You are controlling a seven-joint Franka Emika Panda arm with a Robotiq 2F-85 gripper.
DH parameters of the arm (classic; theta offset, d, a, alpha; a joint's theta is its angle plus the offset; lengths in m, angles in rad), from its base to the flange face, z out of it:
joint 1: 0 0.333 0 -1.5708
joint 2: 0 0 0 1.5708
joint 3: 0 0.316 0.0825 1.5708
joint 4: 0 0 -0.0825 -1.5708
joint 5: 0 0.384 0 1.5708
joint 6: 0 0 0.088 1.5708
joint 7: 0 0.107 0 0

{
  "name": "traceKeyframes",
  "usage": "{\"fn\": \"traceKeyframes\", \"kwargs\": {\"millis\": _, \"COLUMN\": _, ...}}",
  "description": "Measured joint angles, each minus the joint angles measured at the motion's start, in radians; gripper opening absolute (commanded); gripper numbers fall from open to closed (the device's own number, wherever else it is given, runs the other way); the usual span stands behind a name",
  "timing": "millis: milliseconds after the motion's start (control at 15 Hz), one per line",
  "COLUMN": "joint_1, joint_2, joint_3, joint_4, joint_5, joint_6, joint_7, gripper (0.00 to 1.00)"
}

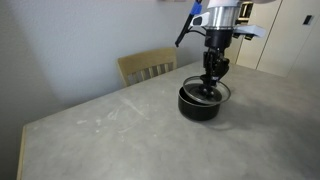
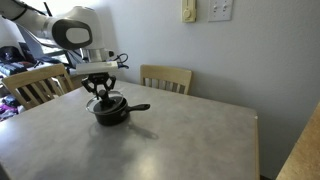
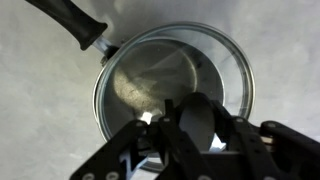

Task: Cover the pot

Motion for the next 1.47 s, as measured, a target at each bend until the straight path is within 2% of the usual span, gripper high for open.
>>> {"fn": "traceKeyframes", "kwargs": {"millis": 667, "joint_1": 0.002, "joint_2": 0.074, "joint_3": 0.005, "joint_4": 0.062, "joint_5": -0.015, "joint_6": -0.001, "joint_7": 0.0, "gripper": 0.14}}
{"fn": "traceKeyframes", "kwargs": {"millis": 1467, "joint_1": 0.002, "joint_2": 0.101, "joint_3": 0.017, "joint_4": 0.106, "joint_5": -0.031, "joint_6": -0.002, "joint_7": -0.008, "gripper": 0.14}}
